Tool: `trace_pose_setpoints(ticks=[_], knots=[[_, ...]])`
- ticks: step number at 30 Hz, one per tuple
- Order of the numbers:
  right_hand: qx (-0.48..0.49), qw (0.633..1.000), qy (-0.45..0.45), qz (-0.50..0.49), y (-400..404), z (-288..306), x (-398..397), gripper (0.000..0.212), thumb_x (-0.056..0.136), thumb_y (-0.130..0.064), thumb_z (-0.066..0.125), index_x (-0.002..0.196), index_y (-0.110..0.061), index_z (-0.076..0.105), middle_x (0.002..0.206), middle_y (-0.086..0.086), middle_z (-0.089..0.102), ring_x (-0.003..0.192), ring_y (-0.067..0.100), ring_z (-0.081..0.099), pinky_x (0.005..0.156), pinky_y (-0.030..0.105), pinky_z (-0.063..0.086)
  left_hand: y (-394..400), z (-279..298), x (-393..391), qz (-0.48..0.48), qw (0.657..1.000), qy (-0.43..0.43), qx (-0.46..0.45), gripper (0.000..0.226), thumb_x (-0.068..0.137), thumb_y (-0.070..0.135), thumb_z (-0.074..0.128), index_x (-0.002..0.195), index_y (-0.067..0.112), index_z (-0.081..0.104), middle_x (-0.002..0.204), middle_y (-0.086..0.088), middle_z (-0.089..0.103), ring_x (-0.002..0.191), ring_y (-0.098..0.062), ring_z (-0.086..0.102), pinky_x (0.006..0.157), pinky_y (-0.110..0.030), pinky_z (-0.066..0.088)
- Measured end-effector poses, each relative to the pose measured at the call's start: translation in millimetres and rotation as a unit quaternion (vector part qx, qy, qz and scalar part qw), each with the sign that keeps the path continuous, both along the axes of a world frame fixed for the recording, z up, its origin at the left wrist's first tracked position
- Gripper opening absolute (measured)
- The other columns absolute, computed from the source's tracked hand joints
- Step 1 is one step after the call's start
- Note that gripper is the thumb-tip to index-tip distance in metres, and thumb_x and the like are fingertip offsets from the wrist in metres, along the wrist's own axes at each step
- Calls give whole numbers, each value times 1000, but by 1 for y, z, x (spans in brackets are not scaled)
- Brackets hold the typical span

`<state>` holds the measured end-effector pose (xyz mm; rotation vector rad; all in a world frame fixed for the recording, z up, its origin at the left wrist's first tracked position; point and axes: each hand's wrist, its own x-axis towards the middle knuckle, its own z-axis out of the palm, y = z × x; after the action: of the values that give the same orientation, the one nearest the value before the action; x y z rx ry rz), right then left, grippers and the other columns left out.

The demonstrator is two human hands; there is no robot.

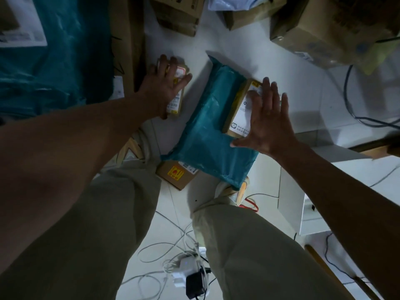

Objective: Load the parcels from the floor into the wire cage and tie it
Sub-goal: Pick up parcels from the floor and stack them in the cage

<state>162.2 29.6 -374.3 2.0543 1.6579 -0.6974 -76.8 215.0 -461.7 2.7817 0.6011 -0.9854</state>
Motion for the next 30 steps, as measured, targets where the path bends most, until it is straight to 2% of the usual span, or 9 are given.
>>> trace_pose_setpoints(ticks=[3,6,9,12,16,20,23,26,30], knots=[[4,1000,-5,4,3,16,-1,135,48,-87,73,150,-14,22,158,26,20,140,48,28,110,61,34,-1,27,-4,-4,1000,3,-7,152,42,64,94,161,22,9,158,-31,15,142,-56,24,105,-65,41],[-11,1000,-27,8,7,62,-12,135,44,-89,69,149,-17,24,146,26,32,126,47,39,102,58,40,-3,89,-6,15,1000,2,-26,149,46,64,93,162,23,8,159,-32,14,142,-56,24,106,-63,39],[-46,998,-35,2,7,151,-33,132,42,-84,74,147,-18,28,146,30,32,126,47,40,102,55,39,-12,188,-6,47,998,2,-33,144,51,67,88,162,25,7,161,-30,11,143,-54,22,108,-62,36],[-54,998,-20,1,28,279,-56,127,43,-77,80,144,-18,32,144,29,36,122,46,43,97,54,41,-21,328,-11,83,994,-11,-72,147,43,72,90,159,27,12,159,-27,17,139,-52,28,105,-60,41],[-24,998,14,60,64,428,-78,133,42,-74,83,148,-17,26,147,29,30,128,49,37,95,55,43,-16,494,-36,97,991,-64,-65,148,38,73,89,158,27,15,154,-27,22,137,-50,31,105,-59,45],[7,990,42,136,92,536,-108,134,51,-81,73,156,-20,16,158,29,14,143,50,21,111,58,30,-8,612,-71,179,981,-79,-14,144,45,87,75,159,30,9,155,-27,23,140,-51,30,107,-58,44],[68,979,77,178,105,615,-141,130,54,-83,71,156,-23,17,160,26,17,144,47,23,115,58,29,-14,697,-113,218,974,-63,-1,137,56,84,76,161,33,4,161,-27,14,145,-51,23,108,-58,43],[100,952,67,283,109,685,-173,128,55,-79,74,155,-24,15,156,23,20,143,46,24,114,55,30,-46,767,-147,225,972,-46,44,137,62,75,81,162,34,-3,164,-27,9,148,-52,16,113,-59,38],[129,911,53,388,89,737,-216,129,59,-73,77,157,-26,7,160,26,11,147,48,16,117,56,22,-101,831,-188,333,937,-72,78,142,55,67,88,160,37,-2,164,-22,6,150,-46,11,113,-58,37]])
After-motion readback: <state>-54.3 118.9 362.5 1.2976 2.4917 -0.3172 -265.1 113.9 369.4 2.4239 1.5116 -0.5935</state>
